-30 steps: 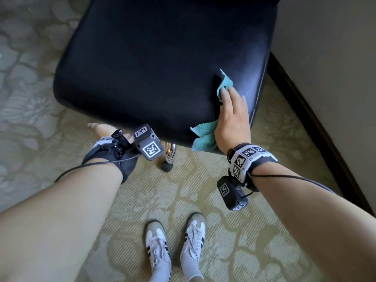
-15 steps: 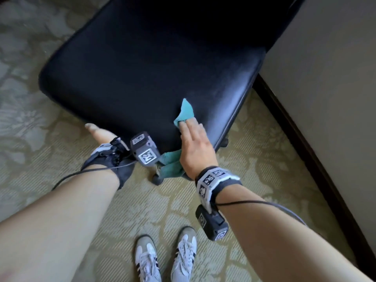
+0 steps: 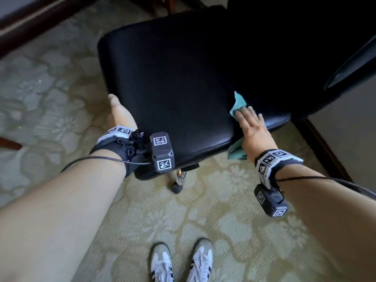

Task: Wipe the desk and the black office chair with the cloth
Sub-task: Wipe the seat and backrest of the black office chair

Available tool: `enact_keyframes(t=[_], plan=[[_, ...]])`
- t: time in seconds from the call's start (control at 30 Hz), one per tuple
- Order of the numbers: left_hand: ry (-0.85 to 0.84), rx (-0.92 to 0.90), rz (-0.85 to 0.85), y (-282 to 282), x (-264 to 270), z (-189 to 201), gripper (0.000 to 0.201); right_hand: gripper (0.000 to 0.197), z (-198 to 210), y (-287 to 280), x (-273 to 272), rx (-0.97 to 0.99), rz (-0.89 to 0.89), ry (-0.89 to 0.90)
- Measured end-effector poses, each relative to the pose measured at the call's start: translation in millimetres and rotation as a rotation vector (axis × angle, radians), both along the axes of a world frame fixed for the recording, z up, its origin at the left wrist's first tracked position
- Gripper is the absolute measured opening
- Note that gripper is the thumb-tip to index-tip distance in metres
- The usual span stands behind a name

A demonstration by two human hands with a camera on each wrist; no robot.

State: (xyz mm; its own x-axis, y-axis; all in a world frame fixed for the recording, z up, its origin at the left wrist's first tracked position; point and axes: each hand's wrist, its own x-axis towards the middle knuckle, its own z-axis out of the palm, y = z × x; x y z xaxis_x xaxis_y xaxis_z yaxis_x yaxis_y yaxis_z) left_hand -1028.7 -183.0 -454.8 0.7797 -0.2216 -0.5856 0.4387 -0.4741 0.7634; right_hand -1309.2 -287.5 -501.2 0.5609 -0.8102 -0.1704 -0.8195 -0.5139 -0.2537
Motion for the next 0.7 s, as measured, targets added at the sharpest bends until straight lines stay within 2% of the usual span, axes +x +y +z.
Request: enact_keyframes(t=[0.03,0.1,0.13,0.3,0.4,0.47,0.57,0.63,0.7], plan=[[0.004,-0.064,0.088,1.0,8.8,-7.0,0.075,0.078,-3.3,1.4,0.8,-0.013,-0.037,-0.030],[0.038,-0.114,0.141,5.4,19.9,-18.9,0.094,0.081,-9.0,12.3,16.7,-0.038,-0.134,-0.083],[0.036,-0.110,0.134,10.0,25.4,-22.1,0.095,0.082,-12.1,19.0,24.2,-0.033,-0.191,-0.077],[-0.160,-0.011,0.077,20.1,28.6,8.0,0.054,0.078,-4.9,27.2,35.7,0.011,-0.202,-0.026],[-0.097,-0.043,-0.011,22.4,28.0,19.4,0.031,0.072,25.0,28.0,42.1,0.040,-0.246,-0.090],[0.010,-0.053,-0.127,20.1,22.0,33.9,0.031,0.066,56.3,27.0,46.4,0.039,-0.269,-0.167],[0.150,-0.072,-0.284,1.9,2.0,90.6,0.030,0.063,118.0,23.0,54.3,0.038,-0.205,-0.216],[0.210,-0.113,-0.403,-12.0,-12.6,146.9,0.034,0.063,162.8,18.8,60.7,0.017,-0.162,-0.247],[0.171,-0.166,-0.488,-31.0,-19.5,208.0,0.038,0.063,214.1,10.5,65.7,-0.020,-0.145,-0.288]])
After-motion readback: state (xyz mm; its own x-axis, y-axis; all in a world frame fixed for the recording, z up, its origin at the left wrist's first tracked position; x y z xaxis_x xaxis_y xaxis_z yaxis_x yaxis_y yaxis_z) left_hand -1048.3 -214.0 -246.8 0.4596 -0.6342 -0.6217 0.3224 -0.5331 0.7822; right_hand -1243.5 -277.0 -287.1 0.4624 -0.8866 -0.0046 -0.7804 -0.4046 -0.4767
